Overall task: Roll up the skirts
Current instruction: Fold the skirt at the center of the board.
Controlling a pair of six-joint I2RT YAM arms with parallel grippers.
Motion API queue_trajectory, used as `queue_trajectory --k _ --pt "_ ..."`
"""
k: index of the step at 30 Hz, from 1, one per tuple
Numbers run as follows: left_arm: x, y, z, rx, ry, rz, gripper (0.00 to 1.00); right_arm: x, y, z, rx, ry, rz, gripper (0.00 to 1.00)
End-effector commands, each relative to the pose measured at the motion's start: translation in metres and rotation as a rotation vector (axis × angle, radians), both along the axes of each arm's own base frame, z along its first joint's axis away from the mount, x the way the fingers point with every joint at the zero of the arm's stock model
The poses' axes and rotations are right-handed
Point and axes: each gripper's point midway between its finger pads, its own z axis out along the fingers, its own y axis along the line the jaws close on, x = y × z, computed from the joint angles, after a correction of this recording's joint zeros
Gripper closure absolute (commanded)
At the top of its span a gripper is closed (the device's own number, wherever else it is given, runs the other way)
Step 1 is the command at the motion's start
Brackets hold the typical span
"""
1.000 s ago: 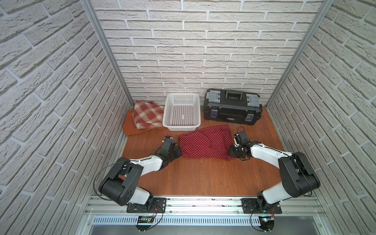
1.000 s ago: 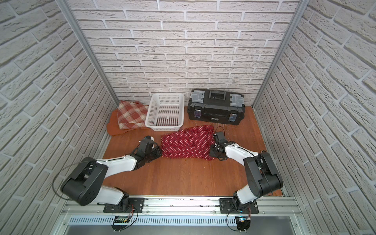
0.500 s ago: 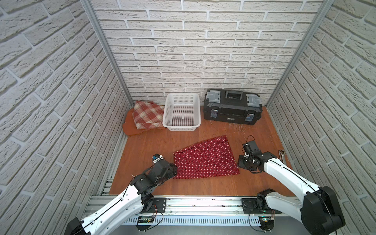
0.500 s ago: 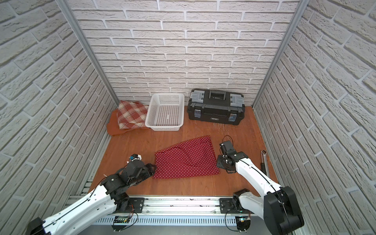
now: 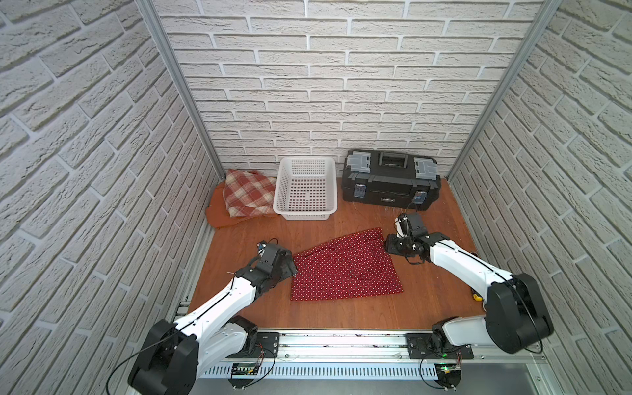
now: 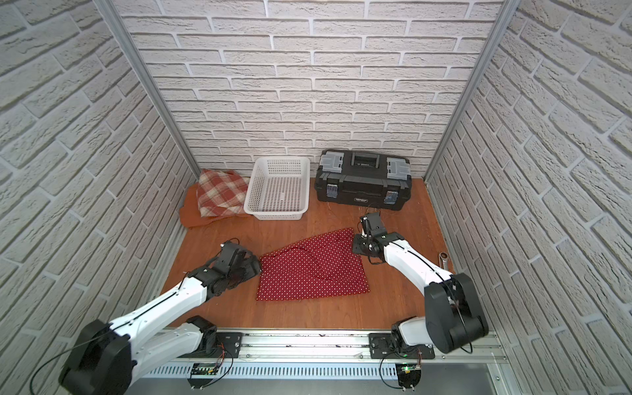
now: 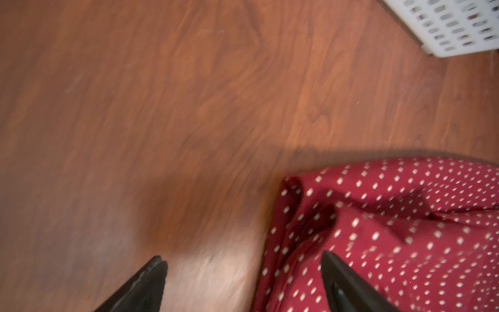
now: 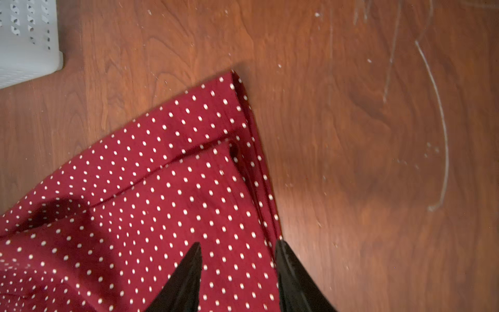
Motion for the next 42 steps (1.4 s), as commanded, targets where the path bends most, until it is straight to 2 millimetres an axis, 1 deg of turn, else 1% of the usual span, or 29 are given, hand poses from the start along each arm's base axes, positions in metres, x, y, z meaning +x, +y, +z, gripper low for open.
queue_trajectory --k 1,4,8,14,15,17,18,20,21,22,23,24,27,32,35,39,42 --pt "0.038 -0.026 0.023 -0.046 -0.13 -0.116 0.11 0.028 0.017 0.004 0.015 -0.067 0.081 0.54" --pt "0.048 -0.036 0.025 -0.052 -0.148 -0.161 0.14 0.037 0.023 -0.009 0.025 -0.043 0.095 0.55" --pt "0.053 -0.041 0.02 -0.048 -0.147 -0.198 0.17 0.043 0.03 -0.02 0.044 -0.018 0.113 0.6" --pt "0.053 -0.043 0.012 -0.031 -0.145 -0.237 0.29 0.043 0.031 -0.032 0.04 0.014 0.115 0.74" --pt "0.053 -0.044 0.011 -0.032 -0.147 -0.242 0.32 0.043 0.031 -0.032 0.036 0.017 0.116 0.77" --pt "0.054 -0.045 0.012 -0.033 -0.153 -0.251 0.4 0.043 0.03 -0.034 0.036 0.02 0.114 0.84" --pt "0.053 -0.046 0.012 -0.037 -0.154 -0.256 0.47 0.043 0.03 -0.033 0.036 0.018 0.112 0.88" --pt "0.053 -0.049 0.013 -0.051 -0.159 -0.265 0.68 0.043 0.03 -0.033 0.037 0.015 0.109 0.94" --pt "0.053 -0.049 0.012 -0.054 -0.159 -0.267 0.8 0.042 0.029 -0.033 0.037 0.014 0.107 0.96" --pt "0.052 -0.05 0.012 -0.06 -0.159 -0.267 0.9 0.042 0.029 -0.033 0.036 0.014 0.104 0.97" --pt "0.052 -0.05 0.013 -0.063 -0.163 -0.269 0.96 0.041 0.029 -0.033 0.036 0.016 0.105 0.97" --pt "0.051 -0.05 0.014 -0.067 -0.167 -0.27 1.0 0.041 0.029 -0.032 0.036 0.013 0.105 0.97" --pt "0.05 -0.052 0.017 -0.077 -0.174 -0.279 1.0 0.038 0.027 -0.029 0.03 0.01 0.1 0.97" --pt "0.04 -0.053 0.021 -0.107 -0.178 -0.286 1.0 0.031 0.022 -0.015 0.016 -0.016 0.087 0.97" --pt "0.032 -0.048 0.021 -0.112 -0.174 -0.27 1.0 0.028 0.02 -0.005 0.014 -0.04 0.078 0.97" --pt "0.025 -0.035 0.026 -0.093 -0.201 -0.23 1.0 0.028 0.018 0.007 0.012 -0.09 0.066 0.97" --pt "0.022 -0.031 0.029 -0.089 -0.213 -0.218 1.0 0.031 0.017 0.003 -0.004 -0.078 0.072 0.97"
